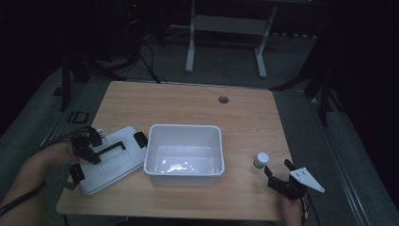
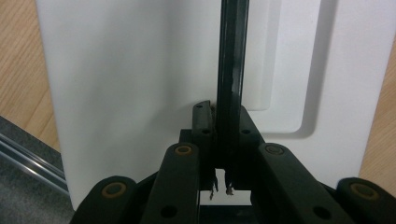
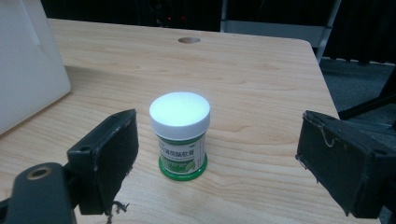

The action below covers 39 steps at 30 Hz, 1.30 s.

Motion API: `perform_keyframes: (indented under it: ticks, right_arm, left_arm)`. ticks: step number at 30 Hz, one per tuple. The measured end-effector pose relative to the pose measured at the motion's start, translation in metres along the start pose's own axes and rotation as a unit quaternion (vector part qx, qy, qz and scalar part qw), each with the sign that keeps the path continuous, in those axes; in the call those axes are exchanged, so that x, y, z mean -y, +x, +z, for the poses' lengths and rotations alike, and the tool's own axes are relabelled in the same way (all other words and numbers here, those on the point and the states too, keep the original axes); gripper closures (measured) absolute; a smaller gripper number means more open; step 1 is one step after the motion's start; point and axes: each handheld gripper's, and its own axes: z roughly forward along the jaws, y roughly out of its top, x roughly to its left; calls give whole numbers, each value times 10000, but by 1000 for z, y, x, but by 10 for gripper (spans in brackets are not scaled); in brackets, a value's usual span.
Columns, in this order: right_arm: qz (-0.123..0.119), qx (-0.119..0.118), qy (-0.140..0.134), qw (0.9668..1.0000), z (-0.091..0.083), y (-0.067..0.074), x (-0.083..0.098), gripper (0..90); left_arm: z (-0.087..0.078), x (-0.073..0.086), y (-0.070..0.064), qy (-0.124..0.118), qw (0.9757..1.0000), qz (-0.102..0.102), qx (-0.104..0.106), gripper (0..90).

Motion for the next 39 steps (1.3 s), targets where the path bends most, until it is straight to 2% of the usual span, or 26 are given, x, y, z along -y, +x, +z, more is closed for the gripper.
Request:
perform_keyframes:
  ticks: [2,3,4,5,7,8,9,11,14,15,16,17,18,19,20,22,23,24,25,28,30,32,33,35,36,39]
  right_arm:
    - [18,-27,-4,10000,0,0,0,123]
    - [18,-27,-4,10000,0,0,0,123]
    - [24,-60,-2,10000,0,-1,0,123]
    - [29,-82,-8,10000,0,-1,0,123]
    - [54,-97,-16,9999,0,-1,-1,123]
    - [52,-186,44,9998,0,-3,-2,124]
    - [47,-204,57,9998,0,-2,-3,123]
    - [38,-252,101,9996,1,-2,-3,123]
    - [-51,-324,170,9993,0,-2,-5,123]
    - [-32,-423,241,9988,-2,-4,-6,123]
    - [-12,-474,294,9984,-3,-5,-7,123]
    - [-12,-474,294,9984,-3,-5,-7,123]
    - [81,-564,334,9978,-5,-7,-8,123]
    - [211,-710,398,9965,-6,-10,-9,123]
    - [232,-747,567,9953,-8,-12,-11,123]
    - [101,-800,891,9928,-7,-13,-14,123]
    - [101,-800,891,9928,-7,-13,-14,123]
    - [26,-920,1222,9882,-7,-14,-18,127]
    - [26,-920,1222,9882,-7,-14,-18,127]
    - [-40,-967,1554,9831,-8,-17,-26,150]
    - [-73,-1036,1873,9768,-7,-19,-34,152]
    - [-206,-1084,2303,9668,-4,-20,-40,151]
    - [-278,-1020,2502,9624,-2,-20,-42,151]
    - [-322,-1006,2912,9508,3,-21,-45,147]
    - [-344,-947,3061,9467,5,-21,-46,145]
    - [-396,-803,3305,9395,10,-22,-49,136]
  left_arm:
    - [0,0,1,17,10000,4,18,798]
    - [-1,-1,0,9,9999,27,-123,798]
    - [-3,-1,0,-37,9997,-26,-235,686]
    - [-5,-1,2,-120,9997,-108,-162,590]
    - [-7,-1,3,-162,9996,-117,-182,542]
    - [-8,1,7,-138,9994,-309,-116,428]
    - [-8,1,8,-138,9993,-321,-156,423]
    - [-9,2,9,-155,9991,-377,-112,356]
    - [-9,3,9,-149,9987,-473,-80,320]
    - [-9,3,9,-121,9986,-499,-136,276]
    - [-9,3,10,-103,9981,-582,-188,275]
    - [-9,3,10,-103,9981,-582,-188,266]
    - [-9,4,10,-105,9979,-614,-182,266]
    - [-9,4,10,-108,9977,-620,-238,262]
    - [-9,4,10,-115,9975,-666,-201,262]
    - [-9,5,10,-117,9975,-655,-222,262]
    - [-9,5,11,-122,9974,-688,-198,262]
    - [-9,5,10,-114,9974,-686,-177,262]
    - [-10,6,10,-91,9973,-689,-238,262]
    - [-11,7,9,-150,9970,-740,-199,262]
    - [-12,9,9,-123,9973,-701,-187,262]
    - [-14,10,10,-128,9971,-735,-153,262]
    - [-16,11,10,-175,9968,-757,-166,262]
    - [-17,12,9,-190,9967,-776,-147,262]
    - [-17,13,9,-169,9968,-762,-189,262]
    - [-18,15,9,-122,9968,-765,-172,262]
